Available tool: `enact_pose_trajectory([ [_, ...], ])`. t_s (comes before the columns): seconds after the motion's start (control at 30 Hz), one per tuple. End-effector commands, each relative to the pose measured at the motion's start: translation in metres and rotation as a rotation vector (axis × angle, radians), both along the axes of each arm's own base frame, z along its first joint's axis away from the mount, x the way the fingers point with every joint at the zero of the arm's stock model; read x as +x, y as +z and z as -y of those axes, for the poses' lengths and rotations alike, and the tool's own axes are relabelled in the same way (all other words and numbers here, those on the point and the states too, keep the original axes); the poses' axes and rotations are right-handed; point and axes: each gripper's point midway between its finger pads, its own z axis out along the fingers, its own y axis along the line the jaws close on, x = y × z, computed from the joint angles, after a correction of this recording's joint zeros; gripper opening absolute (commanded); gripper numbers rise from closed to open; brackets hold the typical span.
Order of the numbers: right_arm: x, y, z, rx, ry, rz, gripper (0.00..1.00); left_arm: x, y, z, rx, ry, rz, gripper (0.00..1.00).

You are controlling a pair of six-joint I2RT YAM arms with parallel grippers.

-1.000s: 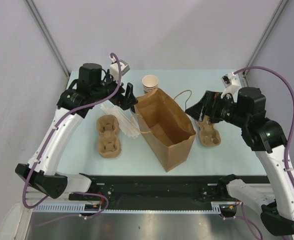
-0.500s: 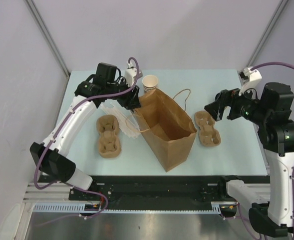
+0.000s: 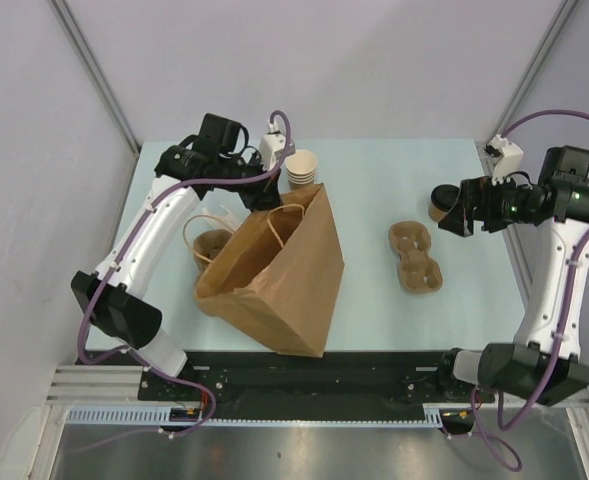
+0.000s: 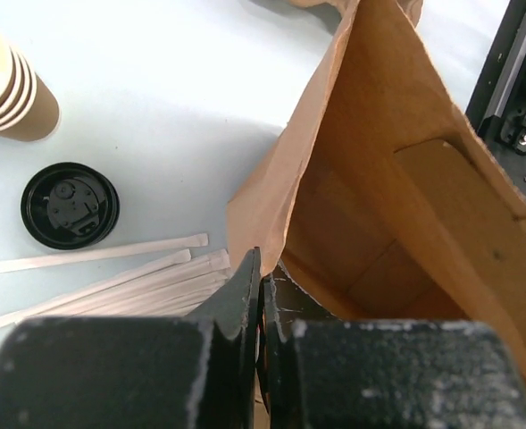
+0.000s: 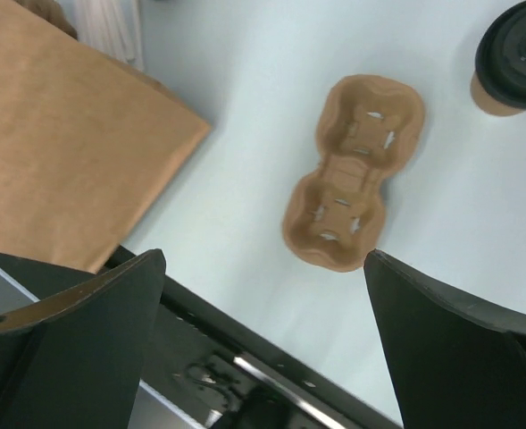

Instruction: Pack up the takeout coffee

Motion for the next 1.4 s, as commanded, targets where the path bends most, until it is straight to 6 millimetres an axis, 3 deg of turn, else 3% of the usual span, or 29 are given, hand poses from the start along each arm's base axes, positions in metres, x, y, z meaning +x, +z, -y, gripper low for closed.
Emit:
enact_pose_trajectory([
  [0.0,-0.012,-0.002,-0.003,-0.054,0.164,-0.023,0.99,-0.008,0.007,0.008,-0.013,-0.017,-0.039,0.02],
  [0.13,0.019,-0.003,-0.009,-0.188,0.271,0.019,0.98,-0.001,0.001,0.005,0.048,0.128,-0.027,0.00],
  [0.17,0.031,-0.010,-0.013,-0.193,0.301,0.000,0.98,-0.003,0.008,0.001,0.054,0.158,0.008,0.04],
  [0.23,0.047,-0.004,-0.013,-0.204,0.330,0.028,0.98,-0.009,0.009,0.005,0.052,0.183,0.005,0.09],
  [0.27,0.056,-0.014,-0.014,-0.193,0.349,-0.007,0.98,-0.010,0.012,0.003,0.055,0.211,0.015,0.14],
  [0.5,0.093,-0.030,-0.018,-0.197,0.430,-0.027,0.96,-0.006,0.025,0.005,0.034,0.379,-0.006,0.23],
  [0.6,0.101,-0.041,-0.023,-0.225,0.471,-0.039,0.95,0.003,0.033,0.005,0.044,0.405,0.011,0.28],
  [0.77,0.110,-0.063,-0.032,-0.323,0.600,-0.031,0.90,0.007,0.014,0.015,0.078,0.357,-0.051,0.40],
  [0.87,0.117,-0.079,-0.030,-0.396,0.683,-0.024,0.85,0.005,0.009,0.020,0.076,0.326,-0.069,0.49],
  [1.0,0.120,-0.108,-0.022,-0.470,0.793,-0.050,0.71,0.005,0.008,0.021,0.065,0.298,-0.076,0.57],
  [1.37,0.134,-0.166,-0.031,-0.462,0.999,-0.075,0.56,0.016,0.026,0.013,-0.012,0.293,-0.083,0.70],
])
